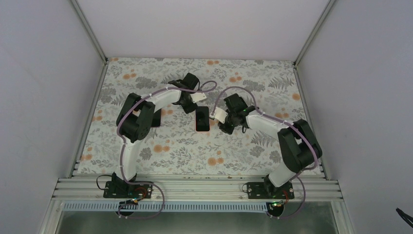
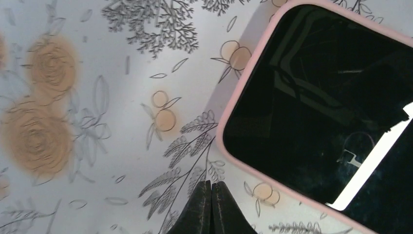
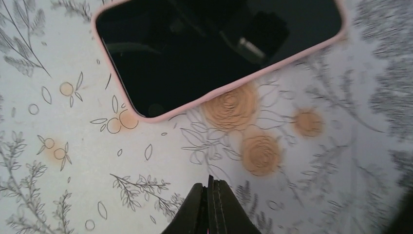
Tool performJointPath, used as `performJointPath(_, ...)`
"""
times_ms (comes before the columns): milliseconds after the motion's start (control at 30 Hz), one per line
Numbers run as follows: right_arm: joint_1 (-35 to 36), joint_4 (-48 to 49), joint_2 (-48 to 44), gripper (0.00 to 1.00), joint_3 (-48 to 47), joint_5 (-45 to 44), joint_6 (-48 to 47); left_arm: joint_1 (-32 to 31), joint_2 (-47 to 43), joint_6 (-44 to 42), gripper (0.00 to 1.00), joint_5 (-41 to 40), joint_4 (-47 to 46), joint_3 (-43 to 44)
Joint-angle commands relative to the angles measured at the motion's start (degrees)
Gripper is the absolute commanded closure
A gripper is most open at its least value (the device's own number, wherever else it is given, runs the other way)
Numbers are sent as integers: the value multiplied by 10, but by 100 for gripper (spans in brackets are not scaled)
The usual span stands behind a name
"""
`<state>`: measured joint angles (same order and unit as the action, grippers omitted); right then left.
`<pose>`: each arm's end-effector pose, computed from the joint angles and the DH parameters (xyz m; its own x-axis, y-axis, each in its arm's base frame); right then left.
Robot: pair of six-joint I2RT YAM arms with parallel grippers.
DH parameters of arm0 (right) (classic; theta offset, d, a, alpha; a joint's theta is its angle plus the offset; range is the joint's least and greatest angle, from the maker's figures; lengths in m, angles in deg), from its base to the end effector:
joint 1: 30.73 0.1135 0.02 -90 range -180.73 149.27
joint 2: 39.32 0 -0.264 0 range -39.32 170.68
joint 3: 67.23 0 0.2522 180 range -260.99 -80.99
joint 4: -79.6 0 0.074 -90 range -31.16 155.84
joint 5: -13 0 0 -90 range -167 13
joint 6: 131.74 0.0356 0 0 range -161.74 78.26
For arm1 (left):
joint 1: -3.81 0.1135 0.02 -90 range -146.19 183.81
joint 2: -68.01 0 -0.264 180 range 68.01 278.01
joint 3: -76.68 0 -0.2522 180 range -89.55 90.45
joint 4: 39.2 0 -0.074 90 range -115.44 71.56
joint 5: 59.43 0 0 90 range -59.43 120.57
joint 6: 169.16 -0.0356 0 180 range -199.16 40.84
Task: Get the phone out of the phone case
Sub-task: Adjust the phone at the center of the board.
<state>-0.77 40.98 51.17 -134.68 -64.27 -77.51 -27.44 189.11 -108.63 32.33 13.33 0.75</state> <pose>0.2612 0.1596 0.1831 -0.2810 -0.8201 -0.4985 -0.9145 0.3864 -0.1201 0.3720 -0.2270 0.1630 -0.4378 0.8409 -0.3182 0.8535 0.5000 0.1468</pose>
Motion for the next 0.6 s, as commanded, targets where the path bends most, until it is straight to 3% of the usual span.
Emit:
performJointPath(0, 24, 77, 29, 96, 20, -23, -1, 2, 35, 12, 98, 44, 31, 26)
performJointPath(267, 67, 95, 91, 96, 17, -61, -7, 3, 58, -3, 98, 66, 52, 40)
performJointPath(567, 160, 96, 171, 96, -26, -90, -7, -17, 124, -19, 98, 161, 132, 144)
